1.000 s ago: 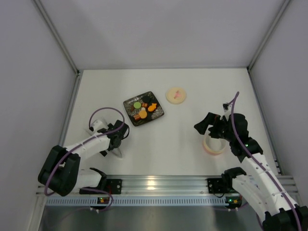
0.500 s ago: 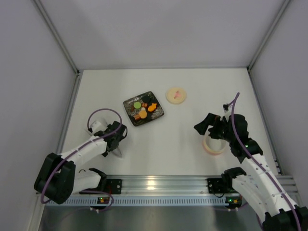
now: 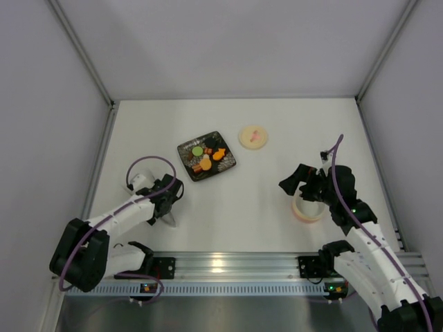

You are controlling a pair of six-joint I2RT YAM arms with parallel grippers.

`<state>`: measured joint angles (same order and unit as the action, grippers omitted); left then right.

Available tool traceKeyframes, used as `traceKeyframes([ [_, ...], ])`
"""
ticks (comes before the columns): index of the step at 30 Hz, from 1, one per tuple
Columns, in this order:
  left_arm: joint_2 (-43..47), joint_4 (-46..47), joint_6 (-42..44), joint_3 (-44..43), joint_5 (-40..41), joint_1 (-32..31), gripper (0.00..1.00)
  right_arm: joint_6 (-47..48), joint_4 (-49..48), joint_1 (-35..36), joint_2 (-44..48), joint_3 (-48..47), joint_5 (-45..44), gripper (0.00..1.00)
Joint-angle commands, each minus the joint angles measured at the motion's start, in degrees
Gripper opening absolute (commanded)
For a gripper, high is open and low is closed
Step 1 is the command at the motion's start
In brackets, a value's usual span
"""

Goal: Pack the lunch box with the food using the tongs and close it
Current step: Pick up the clamp at the center of the board.

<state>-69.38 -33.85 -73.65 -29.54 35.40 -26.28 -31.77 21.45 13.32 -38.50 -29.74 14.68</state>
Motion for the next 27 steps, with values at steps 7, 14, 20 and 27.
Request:
traceKeyframes([
  [7, -4.5, 3.4, -2.8, 2.3, -8.2, -0.1, 0.77, 0.0, -2.9, -0.8, 0.6, 0.1, 0.5, 0.99],
  [14, -4.7, 3.2, 1.0, -0.8, -6.8, 0.0, 0.63, -0.2, -3.1, -0.8, 0.7, 0.3, 0.6, 1.00],
  [20, -2.3, 1.4, 7.5, -6.4, -6.1, -0.2, 0.54, -0.3, -2.6, -0.8, 1.0, -0.1, 0.7, 1.00],
  [27, 6.6, -2.5, 16.1, -11.8, -4.2, -1.0, 0.52, -0.7, -3.1, -0.8, 0.8, 0.0, 1.1, 0.99],
])
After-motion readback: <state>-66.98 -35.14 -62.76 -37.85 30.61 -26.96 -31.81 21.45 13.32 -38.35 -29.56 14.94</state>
